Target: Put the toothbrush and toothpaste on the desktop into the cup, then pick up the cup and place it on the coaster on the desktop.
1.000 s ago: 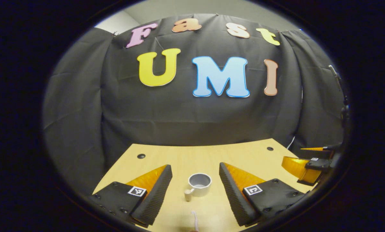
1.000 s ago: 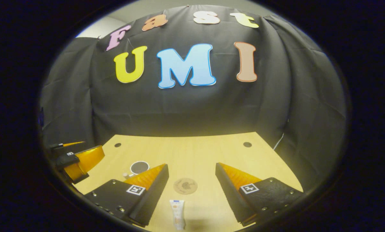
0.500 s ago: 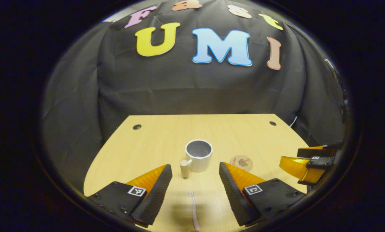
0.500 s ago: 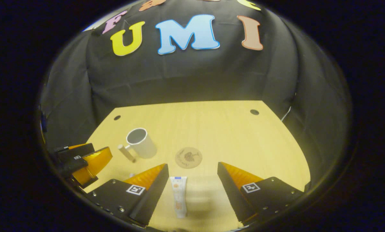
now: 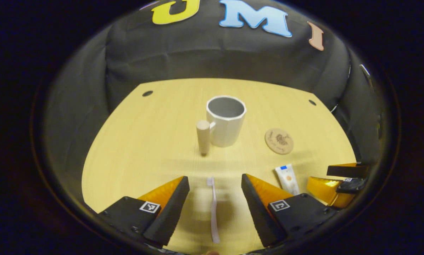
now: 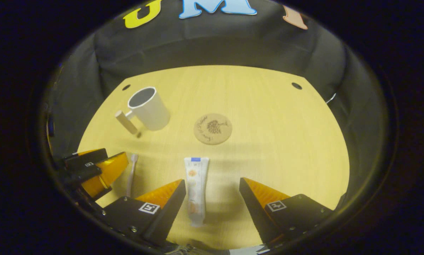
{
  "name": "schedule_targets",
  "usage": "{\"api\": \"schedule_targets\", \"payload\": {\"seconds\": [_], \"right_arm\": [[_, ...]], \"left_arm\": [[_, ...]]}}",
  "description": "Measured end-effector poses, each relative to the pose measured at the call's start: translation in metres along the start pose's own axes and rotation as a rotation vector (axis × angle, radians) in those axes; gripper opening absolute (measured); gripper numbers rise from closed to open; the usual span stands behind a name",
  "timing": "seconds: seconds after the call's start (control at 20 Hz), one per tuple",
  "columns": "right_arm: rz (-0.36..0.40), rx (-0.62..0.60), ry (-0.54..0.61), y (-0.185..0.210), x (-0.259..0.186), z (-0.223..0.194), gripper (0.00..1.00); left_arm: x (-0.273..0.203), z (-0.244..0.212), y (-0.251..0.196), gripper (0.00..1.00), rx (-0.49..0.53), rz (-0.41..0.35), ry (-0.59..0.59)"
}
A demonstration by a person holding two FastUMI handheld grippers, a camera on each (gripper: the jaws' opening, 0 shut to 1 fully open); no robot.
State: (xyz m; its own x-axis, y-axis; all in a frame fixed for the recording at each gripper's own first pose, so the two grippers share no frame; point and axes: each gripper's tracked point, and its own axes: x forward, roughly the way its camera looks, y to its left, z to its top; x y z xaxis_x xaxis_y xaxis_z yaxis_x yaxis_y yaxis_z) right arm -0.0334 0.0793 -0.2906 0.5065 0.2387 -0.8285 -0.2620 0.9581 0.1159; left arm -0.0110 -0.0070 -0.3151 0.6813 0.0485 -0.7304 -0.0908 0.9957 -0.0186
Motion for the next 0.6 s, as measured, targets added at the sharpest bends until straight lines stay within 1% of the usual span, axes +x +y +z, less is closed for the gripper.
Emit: {"api": "schedule_targets", "payload": {"seconds": [0.05, 0.1, 0.15, 0.2, 0.25, 0.3, 0.4, 0.45, 0.5, 0.6], "right_arm": [[0.007, -0.001, 0.024, 0.002, 0.005, -0.005, 0.94], [0.008, -0.002, 0.046, 0.003, 0.01, -0.011, 0.92], [0.006, -0.006, 0.063, 0.003, 0.014, -0.013, 0.94], [0.001, -0.013, 0.079, 0.003, 0.018, -0.016, 0.94], [-0.007, -0.021, 0.098, 0.002, 0.021, -0.018, 0.94], [-0.009, -0.029, 0.122, 0.002, 0.024, -0.023, 0.93], [-0.012, -0.031, 0.158, 0.004, 0.028, -0.029, 0.94], [-0.011, -0.034, 0.172, 0.004, 0.03, -0.031, 0.94], [-0.014, -0.038, 0.188, 0.003, 0.032, -0.034, 0.94], [-0.018, -0.042, 0.221, 0.003, 0.036, -0.042, 0.94]], "left_arm": [[0.004, -0.008, 0.003, 0.92, -0.01, 0.006, 0.023], [0.009, -0.015, 0.006, 1.0, -0.019, 0.013, 0.044], [0.014, -0.022, 0.008, 1.0, -0.026, 0.019, 0.065], [0.016, -0.027, 0.01, 0.96, -0.032, 0.023, 0.083], [0.02, -0.033, 0.012, 1.0, -0.039, 0.028, 0.106], [0.023, -0.04, 0.015, 0.92, -0.044, 0.035, 0.134], [0.028, -0.051, 0.018, 1.0, -0.055, 0.043, 0.176], [0.029, -0.054, 0.02, 1.0, -0.059, 0.05, 0.189], [0.031, -0.058, 0.021, 0.95, -0.063, 0.055, 0.202], [0.035, -0.062, 0.026, 0.96, -0.058, 0.072, 0.223]]}}
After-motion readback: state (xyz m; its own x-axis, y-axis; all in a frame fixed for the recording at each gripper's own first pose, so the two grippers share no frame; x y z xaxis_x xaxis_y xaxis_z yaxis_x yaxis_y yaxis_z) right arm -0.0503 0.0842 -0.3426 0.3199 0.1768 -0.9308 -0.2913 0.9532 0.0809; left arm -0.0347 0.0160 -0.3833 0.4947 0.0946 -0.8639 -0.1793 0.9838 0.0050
